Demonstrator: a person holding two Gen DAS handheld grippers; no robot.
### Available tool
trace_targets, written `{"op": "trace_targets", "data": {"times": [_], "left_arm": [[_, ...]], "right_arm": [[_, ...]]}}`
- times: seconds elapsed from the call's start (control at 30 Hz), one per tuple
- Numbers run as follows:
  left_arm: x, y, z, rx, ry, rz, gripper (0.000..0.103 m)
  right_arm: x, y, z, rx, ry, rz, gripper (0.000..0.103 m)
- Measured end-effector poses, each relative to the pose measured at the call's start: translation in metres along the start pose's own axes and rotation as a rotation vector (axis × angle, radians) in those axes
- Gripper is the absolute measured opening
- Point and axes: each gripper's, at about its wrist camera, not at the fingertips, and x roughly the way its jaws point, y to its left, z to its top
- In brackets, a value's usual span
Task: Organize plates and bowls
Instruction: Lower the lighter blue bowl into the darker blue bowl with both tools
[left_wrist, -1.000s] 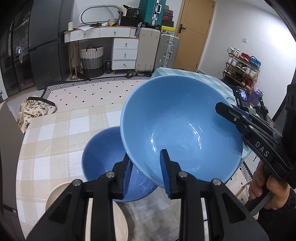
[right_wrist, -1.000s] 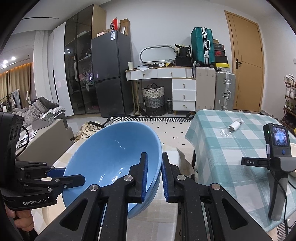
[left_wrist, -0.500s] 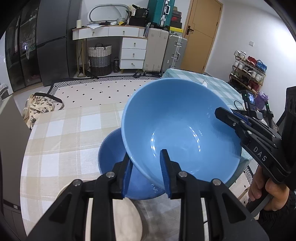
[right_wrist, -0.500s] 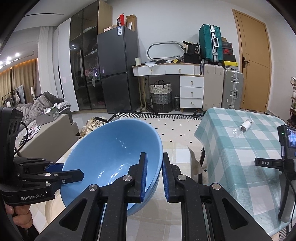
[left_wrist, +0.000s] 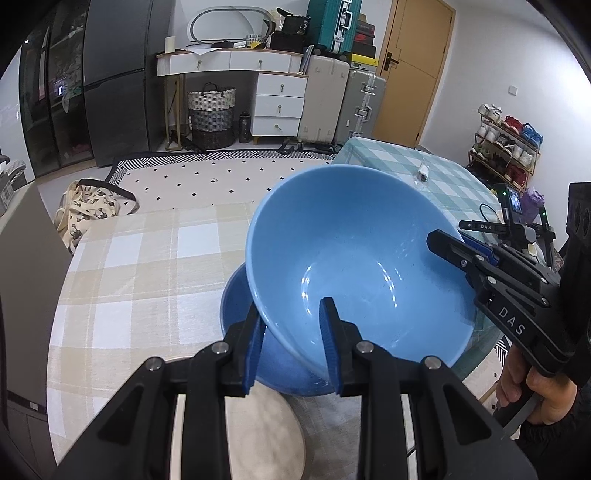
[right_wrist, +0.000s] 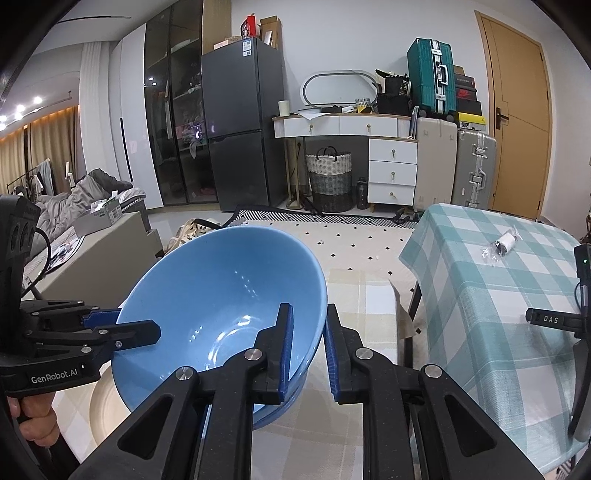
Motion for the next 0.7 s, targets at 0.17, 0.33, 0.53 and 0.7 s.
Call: {"op": "trace_targets", "data": {"times": [0.17, 0.33, 0.53, 0.7], "left_arm": [[0.003, 0.005, -0.002, -0.003, 0.005, 0.013, 0.028], [0.007, 0.010, -0.004, -0.006, 0.014, 0.028, 0.028], [0.014, 0.017, -0.006, -0.010, 0.026, 0.046, 0.028], [0.020, 0.023, -0.009, -0.015, 0.039, 0.056, 0.028]], "right_arm": [[0.007, 0.005, -0.003, -0.005, 0.020, 0.002, 0.016], [0.015, 0.011, -0.006, -0.016, 0.046, 0.003, 0.017], [0.026, 0.017, -0.011, -0.026, 0.078, 0.004, 0.017], [0.033, 0.023, -0.013, -0.031, 0.097, 0.007, 0.017]]}}
